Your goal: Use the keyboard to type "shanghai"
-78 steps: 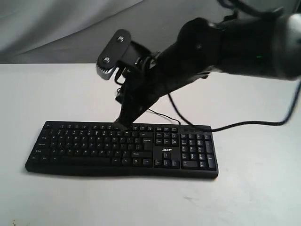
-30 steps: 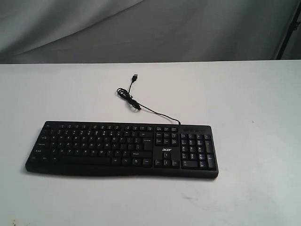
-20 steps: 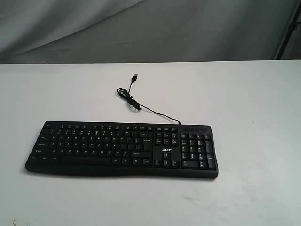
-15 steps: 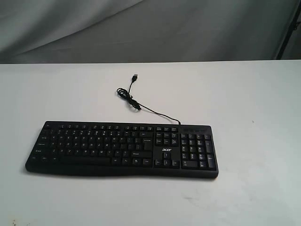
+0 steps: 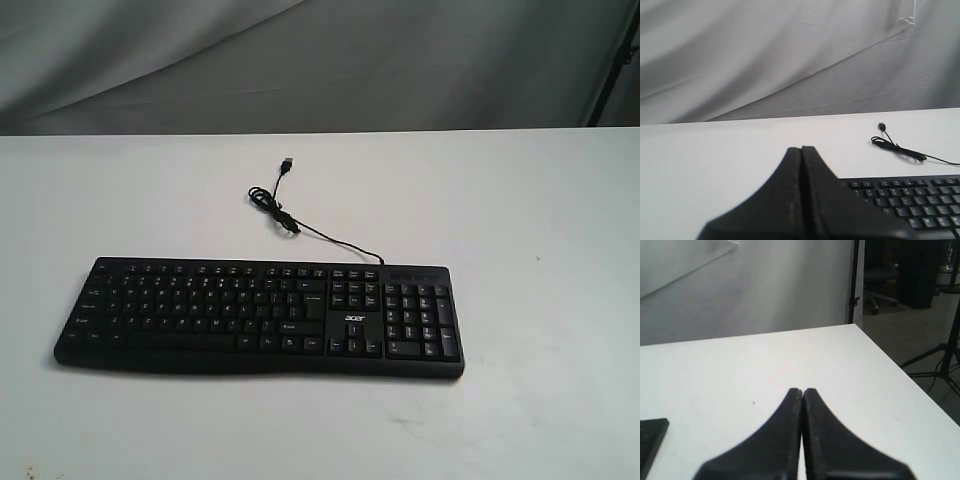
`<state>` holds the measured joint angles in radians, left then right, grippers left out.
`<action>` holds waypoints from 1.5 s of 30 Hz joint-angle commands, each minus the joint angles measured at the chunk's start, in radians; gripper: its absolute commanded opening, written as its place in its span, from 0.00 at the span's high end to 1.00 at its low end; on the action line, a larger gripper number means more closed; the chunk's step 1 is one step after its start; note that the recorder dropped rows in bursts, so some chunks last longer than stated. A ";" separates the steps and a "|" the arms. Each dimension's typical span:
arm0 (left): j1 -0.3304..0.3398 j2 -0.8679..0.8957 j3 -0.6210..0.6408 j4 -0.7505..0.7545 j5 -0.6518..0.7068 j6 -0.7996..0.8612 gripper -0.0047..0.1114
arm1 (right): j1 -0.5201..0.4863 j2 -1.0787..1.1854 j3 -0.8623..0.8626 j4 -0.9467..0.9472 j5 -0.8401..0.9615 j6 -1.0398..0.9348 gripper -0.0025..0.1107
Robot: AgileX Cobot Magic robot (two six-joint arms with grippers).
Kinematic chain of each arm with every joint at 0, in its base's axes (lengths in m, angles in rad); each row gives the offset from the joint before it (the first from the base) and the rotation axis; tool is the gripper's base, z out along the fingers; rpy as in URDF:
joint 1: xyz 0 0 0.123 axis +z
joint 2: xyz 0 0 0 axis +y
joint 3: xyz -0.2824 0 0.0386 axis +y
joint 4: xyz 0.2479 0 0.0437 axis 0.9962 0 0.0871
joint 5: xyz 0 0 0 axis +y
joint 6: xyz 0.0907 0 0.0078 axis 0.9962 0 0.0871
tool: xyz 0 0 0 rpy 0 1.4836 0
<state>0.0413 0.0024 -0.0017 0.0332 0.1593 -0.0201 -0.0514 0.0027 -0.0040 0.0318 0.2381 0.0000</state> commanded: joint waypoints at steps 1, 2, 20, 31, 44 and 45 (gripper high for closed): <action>-0.006 -0.002 0.002 0.000 -0.006 -0.003 0.96 | -0.008 -0.003 0.004 -0.022 0.092 0.007 0.98; -0.006 -0.002 0.002 0.000 -0.006 -0.003 0.96 | -0.008 -0.003 0.004 -0.022 0.103 0.007 0.98; -0.006 -0.002 0.002 0.000 -0.006 -0.003 0.96 | -0.008 -0.003 0.004 -0.022 0.103 0.010 0.98; -0.006 -0.002 0.002 0.000 -0.006 -0.003 0.96 | -0.008 -0.003 0.004 -0.022 0.103 0.006 0.98; -0.006 -0.002 0.002 0.000 -0.006 -0.003 0.96 | -0.008 -0.003 0.004 -0.022 0.103 0.006 0.98; -0.006 -0.002 0.002 0.000 -0.006 -0.003 0.96 | -0.008 -0.003 0.004 -0.022 0.103 0.009 0.98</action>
<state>0.0413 0.0024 -0.0017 0.0332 0.1593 -0.0201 -0.0514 0.0027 -0.0040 0.0211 0.3425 0.0096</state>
